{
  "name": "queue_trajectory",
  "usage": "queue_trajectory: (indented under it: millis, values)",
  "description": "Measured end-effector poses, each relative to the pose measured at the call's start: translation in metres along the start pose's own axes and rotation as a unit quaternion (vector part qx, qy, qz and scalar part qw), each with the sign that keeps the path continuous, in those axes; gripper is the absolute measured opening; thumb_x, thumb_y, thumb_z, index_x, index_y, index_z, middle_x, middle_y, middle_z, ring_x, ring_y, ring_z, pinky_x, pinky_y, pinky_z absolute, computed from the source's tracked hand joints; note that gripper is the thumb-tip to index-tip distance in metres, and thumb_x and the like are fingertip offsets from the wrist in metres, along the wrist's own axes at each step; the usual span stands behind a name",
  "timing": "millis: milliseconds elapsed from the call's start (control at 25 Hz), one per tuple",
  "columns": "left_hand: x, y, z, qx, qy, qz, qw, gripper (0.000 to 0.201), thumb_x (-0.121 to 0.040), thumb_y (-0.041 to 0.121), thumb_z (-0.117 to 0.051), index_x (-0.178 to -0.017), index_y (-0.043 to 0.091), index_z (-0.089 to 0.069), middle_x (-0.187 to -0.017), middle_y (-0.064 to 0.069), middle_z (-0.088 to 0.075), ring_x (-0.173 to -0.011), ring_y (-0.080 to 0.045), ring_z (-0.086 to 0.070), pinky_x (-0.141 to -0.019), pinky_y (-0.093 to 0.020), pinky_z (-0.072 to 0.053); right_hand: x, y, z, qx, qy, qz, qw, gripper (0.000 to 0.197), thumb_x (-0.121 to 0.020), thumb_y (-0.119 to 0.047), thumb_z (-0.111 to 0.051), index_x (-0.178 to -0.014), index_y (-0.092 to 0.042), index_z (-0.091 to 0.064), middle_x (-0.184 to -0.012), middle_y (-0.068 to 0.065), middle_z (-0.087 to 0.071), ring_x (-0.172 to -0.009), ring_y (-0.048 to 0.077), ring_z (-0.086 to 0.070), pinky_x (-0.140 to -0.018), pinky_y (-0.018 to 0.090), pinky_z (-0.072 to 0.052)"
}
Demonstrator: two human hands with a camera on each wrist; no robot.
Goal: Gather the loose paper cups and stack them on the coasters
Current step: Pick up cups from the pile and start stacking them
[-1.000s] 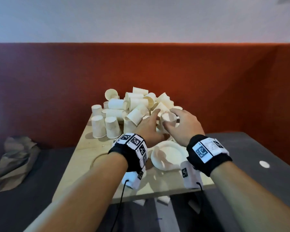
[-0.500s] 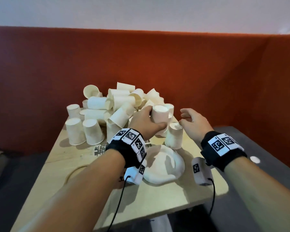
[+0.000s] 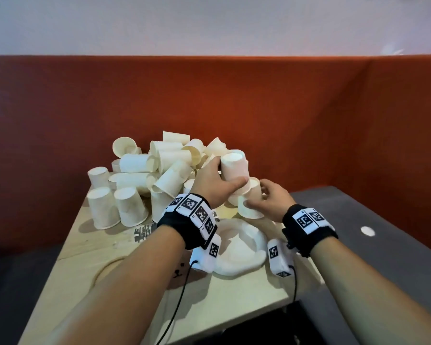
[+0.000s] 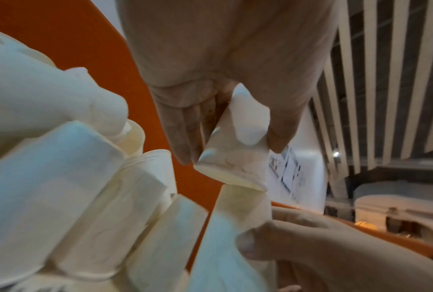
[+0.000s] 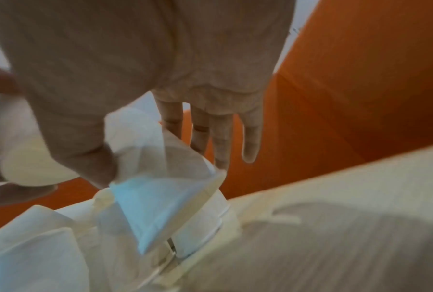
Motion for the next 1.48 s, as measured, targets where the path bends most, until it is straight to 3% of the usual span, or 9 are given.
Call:
queue_trajectory:
  millis: [120,320,640,800,1000,1200,1320,1400,1480]
  values:
    - [-0.004,0.008,0.004,0.021,0.019,-0.021,0.999,0.059,-0.072,0.044,-0.082,-0.120,0.018,-0.061,-0.110,0.005,-0.068,-0.100,-0.010,-0.066,-0.087,-0.032,-0.057,0.021,-0.009,0.019,0.015,0.026,0.039,0.999,0.045,-0.069,-0.030,-0.076,-0.112,-0.034,-0.061,-0.100,-0.008,-0.067,-0.091,0.008,-0.066,-0.073,0.026,-0.055]
    - [0.011,0.024,0.016,0.043,0.018,-0.045,0.998,0.052,-0.077,0.042,-0.081,-0.121,0.019,-0.063,-0.107,0.010,-0.070,-0.098,0.001,-0.065,-0.072,-0.009,-0.051,0.052,-0.023,0.033,-0.015,0.043,0.113,0.993,0.041,-0.072,-0.036,-0.076,-0.111,-0.039,-0.065,-0.103,-0.014,-0.070,-0.095,0.004,-0.065,-0.083,0.031,-0.057]
    - [0.025,0.042,0.045,-0.010,0.080,-0.048,0.996,0.058,-0.071,0.057,-0.079,-0.117,0.024,-0.063,-0.103,0.015,-0.069,-0.094,0.003,-0.065,-0.077,-0.022,-0.056,0.055,-0.055,0.020,-0.122,0.062,0.170,0.976,0.036,-0.072,-0.036,-0.083,-0.106,-0.037,-0.071,-0.098,-0.013,-0.076,-0.093,0.006,-0.071,-0.083,0.040,-0.059]
    - [0.028,0.031,0.039,-0.032,0.040,-0.034,0.998,0.061,-0.066,0.058,-0.080,-0.114,0.023,-0.063,-0.099,0.014,-0.070,-0.093,-0.002,-0.066,-0.080,-0.033,-0.058,0.055,-0.049,-0.001,-0.269,0.051,0.141,0.951,0.063,-0.066,-0.021,-0.092,-0.123,-0.023,-0.067,-0.110,-0.005,-0.075,-0.099,0.017,-0.073,-0.087,0.050,-0.059]
    - [0.028,0.024,0.049,-0.026,0.048,-0.029,0.998,0.067,-0.063,0.066,-0.075,-0.117,0.027,-0.064,-0.102,0.013,-0.071,-0.093,-0.003,-0.067,-0.078,-0.037,-0.060,0.057,-0.050,-0.008,-0.273,-0.075,0.176,0.943,0.109,-0.063,0.009,-0.088,-0.153,-0.020,-0.035,-0.146,-0.005,-0.055,-0.129,0.015,-0.057,-0.106,0.046,-0.048]
    - [0.035,0.028,0.052,-0.060,0.018,-0.033,0.997,0.068,-0.062,0.069,-0.073,-0.115,0.028,-0.063,-0.101,0.013,-0.071,-0.092,-0.005,-0.067,-0.078,-0.037,-0.059,0.066,-0.065,0.011,-0.130,-0.041,0.218,0.966,0.104,-0.050,-0.050,-0.090,-0.135,-0.067,-0.032,-0.123,-0.035,-0.056,-0.114,-0.002,-0.064,-0.088,0.028,-0.058]
    - [0.046,0.026,0.041,-0.074,-0.032,-0.035,0.996,0.065,-0.065,0.062,-0.078,-0.117,0.026,-0.063,-0.100,0.013,-0.070,-0.088,-0.004,-0.068,-0.076,-0.035,-0.059,0.070,-0.068,0.018,-0.063,0.016,0.231,0.971,0.099,-0.050,-0.063,-0.083,-0.138,-0.057,-0.039,-0.105,-0.029,-0.065,-0.100,-0.006,-0.067,-0.082,0.018,-0.056]
    - [0.057,0.021,0.031,-0.085,-0.054,-0.046,0.994,0.067,-0.064,0.061,-0.078,-0.118,0.024,-0.063,-0.101,0.013,-0.070,-0.091,-0.004,-0.067,-0.077,-0.035,-0.059,0.070,-0.067,0.019,-0.031,0.038,0.238,0.970,0.098,-0.058,-0.050,-0.089,-0.145,-0.042,-0.044,-0.108,-0.018,-0.070,-0.096,-0.001,-0.069,-0.083,0.022,-0.057]
    - [0.062,0.015,0.026,-0.086,-0.051,-0.049,0.994,0.068,-0.063,0.062,-0.077,-0.117,0.024,-0.062,-0.102,0.013,-0.070,-0.094,-0.005,-0.067,-0.078,-0.036,-0.059,0.070,-0.065,0.016,-0.010,0.004,0.230,0.973,0.100,-0.062,-0.039,-0.092,-0.147,-0.042,-0.040,-0.116,-0.017,-0.068,-0.099,-0.001,-0.067,-0.085,0.027,-0.057]
Point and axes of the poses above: each hand's wrist, its own x-axis away from the middle knuckle, its own z-axis out of the back of the hand, y = z × x, the point moved 5 cm from there along -x, towards the middle knuckle
